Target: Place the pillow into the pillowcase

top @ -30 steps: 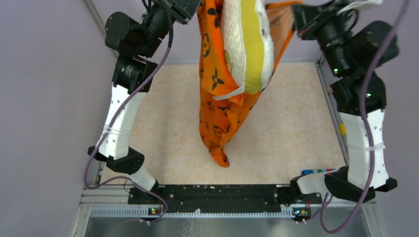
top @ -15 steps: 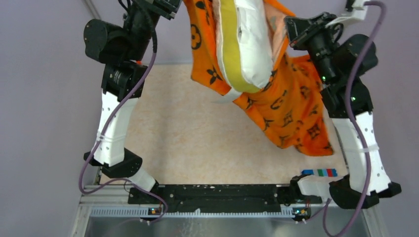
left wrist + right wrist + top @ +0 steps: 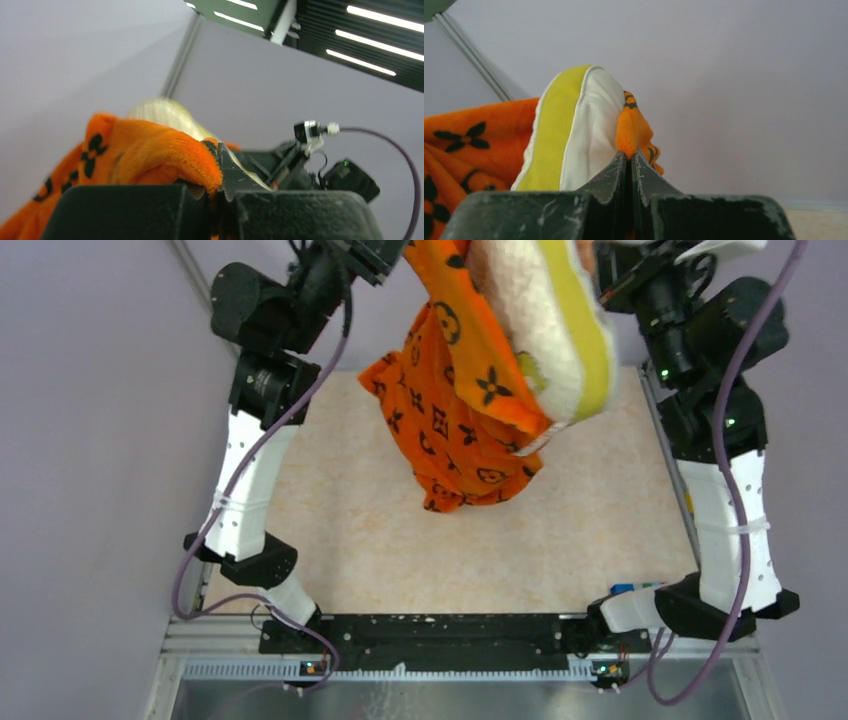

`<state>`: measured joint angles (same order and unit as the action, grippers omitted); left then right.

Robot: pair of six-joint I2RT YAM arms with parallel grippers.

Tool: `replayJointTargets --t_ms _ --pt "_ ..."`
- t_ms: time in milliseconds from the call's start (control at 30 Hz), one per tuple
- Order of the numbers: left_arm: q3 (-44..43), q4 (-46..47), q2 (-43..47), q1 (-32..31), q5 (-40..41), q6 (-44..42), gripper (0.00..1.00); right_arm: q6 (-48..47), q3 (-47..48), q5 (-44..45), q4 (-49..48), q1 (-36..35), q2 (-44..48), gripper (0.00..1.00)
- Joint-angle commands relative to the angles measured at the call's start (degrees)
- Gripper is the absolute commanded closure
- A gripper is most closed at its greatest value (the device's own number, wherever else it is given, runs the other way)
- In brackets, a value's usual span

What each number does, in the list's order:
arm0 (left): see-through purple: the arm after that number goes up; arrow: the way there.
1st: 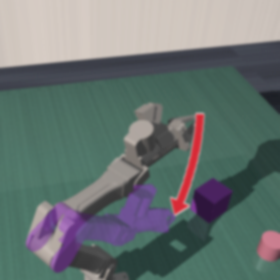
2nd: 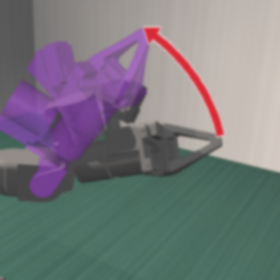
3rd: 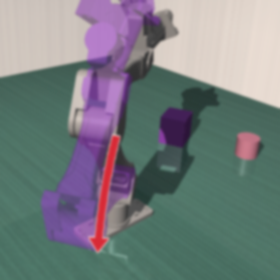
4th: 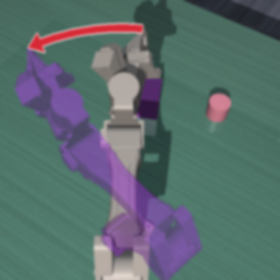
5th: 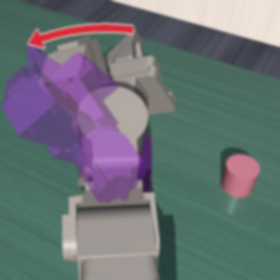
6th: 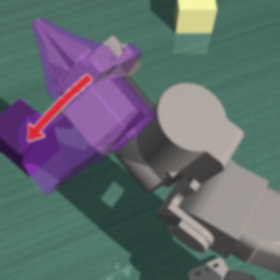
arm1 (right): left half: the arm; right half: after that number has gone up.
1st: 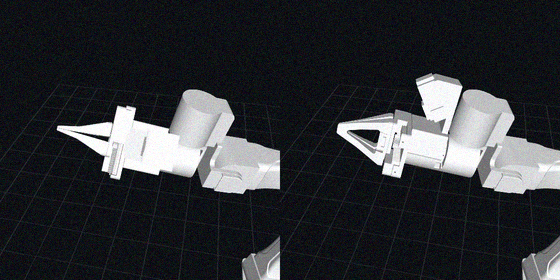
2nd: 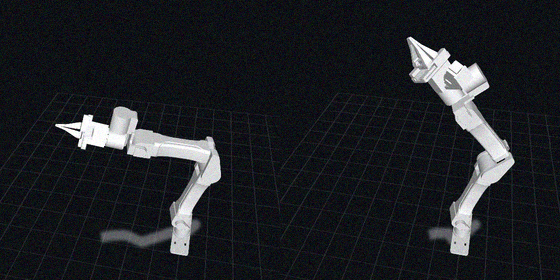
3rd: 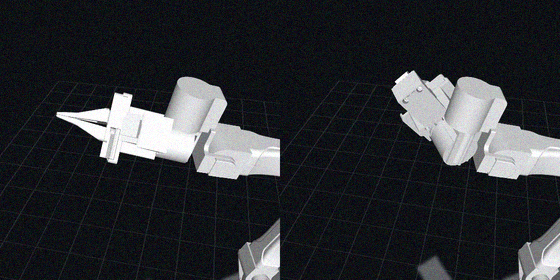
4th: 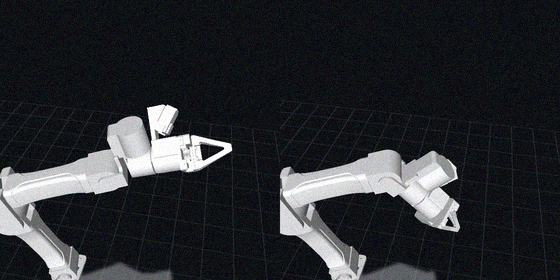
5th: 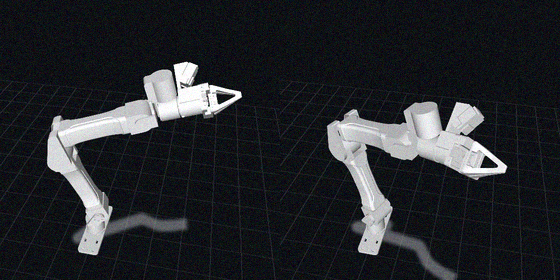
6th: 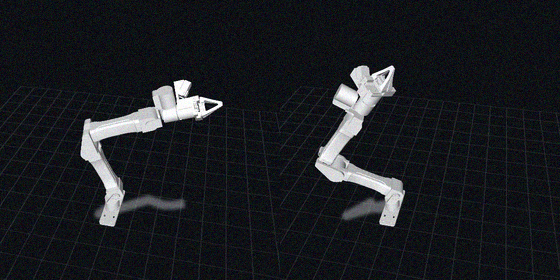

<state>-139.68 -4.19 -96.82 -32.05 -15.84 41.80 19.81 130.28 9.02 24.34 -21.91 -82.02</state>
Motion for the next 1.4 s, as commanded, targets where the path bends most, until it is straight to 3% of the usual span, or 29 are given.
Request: replayJointTargets --t_ms 0,67,133,200,267,300,367,467,567,633,733,800,900,967,1033,1100,1200,1233,1300,1367 --pt "-1.92 12.97 7.49 10.11 10.06 2.12 1.00 3.16 -17.69 -3.10 -10.08 -5.38 5.84 1.00" --pt "2.76 17.51 10.17 11.50 13.00 2.63 1.00 2.25 -19.56 -1.84 -9.85 -7.13 7.00 1.00" --pt "1.73 17.74 9.09 11.42 9.93 5.12 1.00 0.48 -13.63 0.90 -6.78 -7.14 4.82 1.00" --pt "-0.19 15.17 5.98 7.75 3.90 7.56 1.00 -1.85 5.57 4.10 0.74 -4.03 -2.13 1.00" --pt "0.90 11.24 4.44 -0.44 1.54 3.13 1.00 2.00 25.46 0.37 8.63 4.03 -11.40 1.00" --pt "2.62 10.68 4.30 -3.20 0.84 2.27 1.00 4.28 30.29 -1.61 9.83 7.57 -14.19 1.00" --pt "2.55 9.08 3.60 -4.66 1.56 1.08 1.00 7.26 23.73 -4.79 6.89 9.84 -12.48 1.00" --pt "-3.39 7.63 3.59 -1.93 6.82 -3.54 1.00 10.91 -3.62 -12.04 -7.21 7.30 -1.76 1.00" --pt "-1.22 13.32 6.11 12.82 7.11 7.21 1.00 6.69 -18.94 -6.93 -10.24 -2.63 5.43 1.00" --pt "-1.09 15.01 5.86 17.58 7.69 10.60 1.00 6.94 -26.17 -6.88 -13.24 -5.44 8.62 1.00" --pt "-3.02 15.39 2.28 18.78 1.20 15.87 1.00 4.08 -23.39 -3.98 -10.04 -5.88 8.51 1.00" --pt "-2.98 14.24 0.81 13.24 -2.52 12.45 1.00 2.67 -13.67 -1.24 -3.68 -2.80 4.68 1.00" --pt "0.47 10.36 2.24 0.29 -4.01 1.35 1.00 10.01 5.18 -10.75 3.77 11.65 -3.96 1.00" --pt "2.59 9.37 3.31 -2.69 -4.97 0.42 1.00 11.55 15.09 -13.57 9.16 15.55 -9.62 1.00" --pt "2.20 7.82 3.46 -2.90 -3.68 -0.95 1.00 13.31 16.88 -17.71 9.35 15.94 -11.91 1.00" --pt "-2.51 4.99 2.38 0.32 0.00 -2.23 1.00 14.63 8.41 -20.11 4.80 12.66 -8.11 1.00" --pt "-0.42 11.33 2.66 17.96 -3.96 14.80 1.00 9.95 -5.77 -14.30 -1.21 4.02 -1.05 1.00" --pt "-0.39 11.38 1.93 21.13 -4.49 17.58 1.00 9.96 -7.41 -14.64 -1.44 3.37 -0.09 1.00" --pt "-3.26 9.62 -0.89 22.65 -6.76 19.56 1.00 9.32 -6.67 -13.20 0.16 3.33 0.05 1.00" --pt "-3.16 10.26 -3.62 20.22 -12.86 22.06 1.00 8.89 -1.95 -12.89 2.67 5.95 -1.89 1.00"
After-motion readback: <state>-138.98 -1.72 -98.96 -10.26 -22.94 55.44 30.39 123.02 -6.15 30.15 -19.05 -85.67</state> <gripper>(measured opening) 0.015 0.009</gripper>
